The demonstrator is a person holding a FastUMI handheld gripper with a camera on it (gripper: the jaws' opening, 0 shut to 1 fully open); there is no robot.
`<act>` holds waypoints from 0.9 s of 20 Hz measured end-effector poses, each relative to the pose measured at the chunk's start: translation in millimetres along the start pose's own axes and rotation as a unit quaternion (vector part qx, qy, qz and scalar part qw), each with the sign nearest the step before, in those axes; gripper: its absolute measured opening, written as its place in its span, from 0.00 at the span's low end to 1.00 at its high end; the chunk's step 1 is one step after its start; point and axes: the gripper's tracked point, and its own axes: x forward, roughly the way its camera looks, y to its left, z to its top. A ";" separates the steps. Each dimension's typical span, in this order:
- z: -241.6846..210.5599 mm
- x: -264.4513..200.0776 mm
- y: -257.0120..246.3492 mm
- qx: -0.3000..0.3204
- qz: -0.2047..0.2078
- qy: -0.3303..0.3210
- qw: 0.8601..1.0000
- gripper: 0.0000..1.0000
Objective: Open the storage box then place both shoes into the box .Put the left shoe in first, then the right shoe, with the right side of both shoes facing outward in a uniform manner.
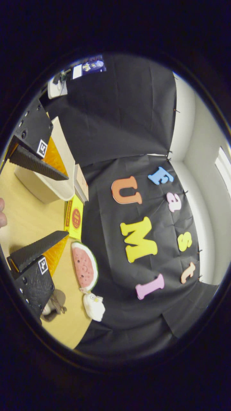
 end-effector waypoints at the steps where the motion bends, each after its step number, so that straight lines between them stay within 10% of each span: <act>1: -7.1 6.0 9.6 0.011 0.010 0.009 1.000 0.95; 13: -76.8 61.2 51.3 0.202 0.066 0.110 0.971 0.95; 18: -98.0 71.0 69.2 0.304 0.102 0.167 0.932 0.95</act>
